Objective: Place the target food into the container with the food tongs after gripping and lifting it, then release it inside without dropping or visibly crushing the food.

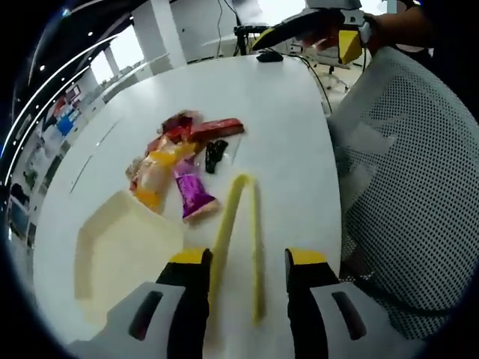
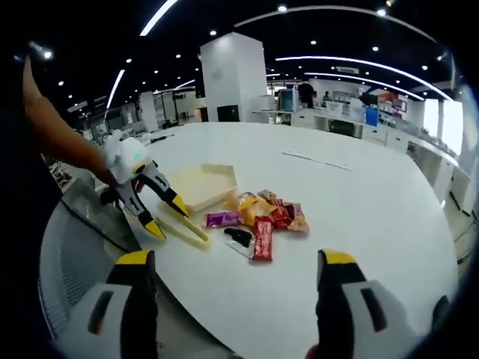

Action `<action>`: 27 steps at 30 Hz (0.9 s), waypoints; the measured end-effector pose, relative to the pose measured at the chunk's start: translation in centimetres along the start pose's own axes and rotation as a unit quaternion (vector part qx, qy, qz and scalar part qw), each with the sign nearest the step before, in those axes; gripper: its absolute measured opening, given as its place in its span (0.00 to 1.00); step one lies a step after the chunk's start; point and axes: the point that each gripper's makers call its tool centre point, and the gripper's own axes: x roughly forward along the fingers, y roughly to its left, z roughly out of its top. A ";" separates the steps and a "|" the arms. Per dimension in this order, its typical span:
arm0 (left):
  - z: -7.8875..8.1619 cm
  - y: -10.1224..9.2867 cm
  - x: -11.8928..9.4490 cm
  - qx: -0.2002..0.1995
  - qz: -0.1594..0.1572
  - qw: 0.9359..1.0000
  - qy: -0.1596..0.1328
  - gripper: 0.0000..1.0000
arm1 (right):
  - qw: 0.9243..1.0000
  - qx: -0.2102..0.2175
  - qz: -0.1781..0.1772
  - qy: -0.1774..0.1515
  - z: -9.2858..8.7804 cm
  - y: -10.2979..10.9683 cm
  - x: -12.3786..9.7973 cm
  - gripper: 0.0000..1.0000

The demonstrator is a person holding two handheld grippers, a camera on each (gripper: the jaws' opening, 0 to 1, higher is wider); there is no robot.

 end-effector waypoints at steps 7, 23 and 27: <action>-0.2 -0.4 -0.6 0.013 0.002 1.000 0.008 0.24 | 1.000 0.014 -0.007 -0.002 -0.3 -0.7 -0.2 0.87; -2.5 0.0 -1.3 -0.026 -0.016 0.999 0.009 0.33 | 1.000 -0.005 0.019 0.007 0.2 0.3 0.8 0.86; -3.1 -0.1 -1.6 -0.027 -0.022 0.999 0.008 0.33 | 1.000 0.000 0.016 0.004 0.4 0.1 0.7 0.86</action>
